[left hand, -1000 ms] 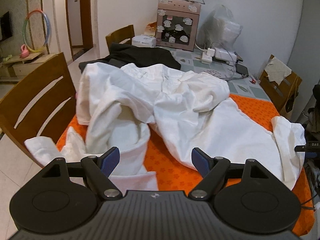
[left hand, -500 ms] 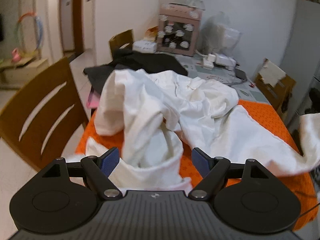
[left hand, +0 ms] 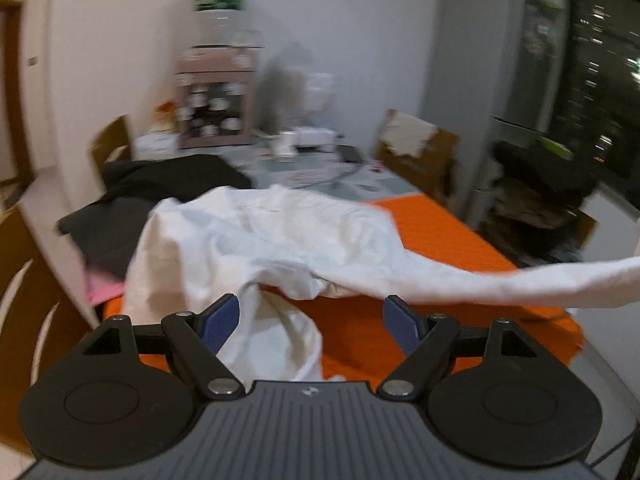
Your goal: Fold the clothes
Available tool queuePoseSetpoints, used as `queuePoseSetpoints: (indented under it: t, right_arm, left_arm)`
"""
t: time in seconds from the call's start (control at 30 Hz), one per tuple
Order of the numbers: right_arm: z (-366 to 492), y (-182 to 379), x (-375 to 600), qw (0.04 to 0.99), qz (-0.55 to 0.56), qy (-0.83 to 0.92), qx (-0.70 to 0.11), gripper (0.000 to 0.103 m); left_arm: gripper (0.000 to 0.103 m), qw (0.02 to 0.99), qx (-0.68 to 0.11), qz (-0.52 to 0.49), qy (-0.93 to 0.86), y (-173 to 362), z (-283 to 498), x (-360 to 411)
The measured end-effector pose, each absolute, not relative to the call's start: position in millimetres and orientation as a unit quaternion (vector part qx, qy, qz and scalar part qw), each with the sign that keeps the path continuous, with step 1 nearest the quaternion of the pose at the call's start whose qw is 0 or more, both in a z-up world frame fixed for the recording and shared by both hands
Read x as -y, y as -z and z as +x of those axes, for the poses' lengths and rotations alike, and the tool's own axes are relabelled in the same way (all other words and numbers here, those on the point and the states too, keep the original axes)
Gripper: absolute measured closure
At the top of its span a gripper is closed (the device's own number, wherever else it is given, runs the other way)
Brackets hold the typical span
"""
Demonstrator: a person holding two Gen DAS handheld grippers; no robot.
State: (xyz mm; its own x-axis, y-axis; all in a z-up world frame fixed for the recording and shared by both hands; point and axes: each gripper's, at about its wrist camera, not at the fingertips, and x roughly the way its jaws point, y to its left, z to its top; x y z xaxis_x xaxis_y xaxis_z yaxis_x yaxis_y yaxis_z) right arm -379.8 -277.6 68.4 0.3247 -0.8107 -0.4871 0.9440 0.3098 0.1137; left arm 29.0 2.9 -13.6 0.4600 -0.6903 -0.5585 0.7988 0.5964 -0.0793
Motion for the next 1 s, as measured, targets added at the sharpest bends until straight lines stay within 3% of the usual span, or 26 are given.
queuePoseSetpoints:
  t: [0.2, 0.37, 0.57, 1.0]
  right_arm:
    - [-418, -51, 214, 0.759, 0.229, 0.567, -0.225, 0.089]
    - [-409, -18, 191, 0.751, 0.250, 0.534, -0.298, 0.070]
    - [-383, -8, 184, 0.775, 0.242, 0.484, -0.325, 0.056]
    - [-266, -6, 217, 0.859, 0.180, 0.336, -0.342, 0.051]
  left_arm:
    - [0.019, 0.816, -0.253, 0.133, 0.502, 19, 9, 15]
    - [0.019, 0.808, -0.259, 0.142, 0.510, 28, 5, 20]
    - [0.019, 0.824, -0.267, 0.147, 0.478, 36, 17, 14]
    - [0.018, 0.866, -0.319, 0.135, 0.362, 68, 47, -63]
